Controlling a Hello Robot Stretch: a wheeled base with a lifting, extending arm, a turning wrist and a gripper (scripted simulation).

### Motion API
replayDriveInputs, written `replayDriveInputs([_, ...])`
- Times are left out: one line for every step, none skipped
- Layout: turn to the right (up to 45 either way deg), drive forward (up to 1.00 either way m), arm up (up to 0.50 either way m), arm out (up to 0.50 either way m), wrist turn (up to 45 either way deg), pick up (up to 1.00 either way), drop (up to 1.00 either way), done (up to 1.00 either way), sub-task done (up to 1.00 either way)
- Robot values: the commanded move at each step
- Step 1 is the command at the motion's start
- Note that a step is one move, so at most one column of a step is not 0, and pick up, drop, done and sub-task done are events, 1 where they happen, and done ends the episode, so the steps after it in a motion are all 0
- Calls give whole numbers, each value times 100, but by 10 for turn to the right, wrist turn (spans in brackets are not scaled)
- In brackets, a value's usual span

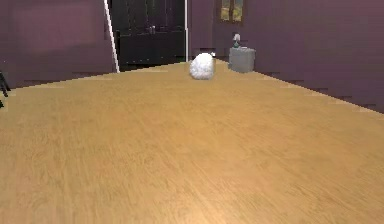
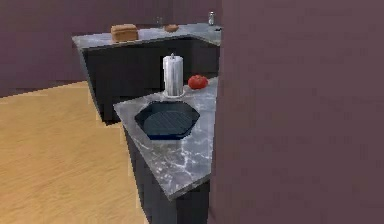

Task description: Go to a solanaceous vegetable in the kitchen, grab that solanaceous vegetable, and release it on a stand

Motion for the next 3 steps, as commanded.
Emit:
replayDriveInputs([0, 45, 0, 0, 0, 0, 0, 0, 0])
replayDriveInputs([450, 0, 0, 0, 0, 0, 0, 0, 0])
replayDriveInputs([30, 0, 0, 0, 0, 0, 0, 0, 0])
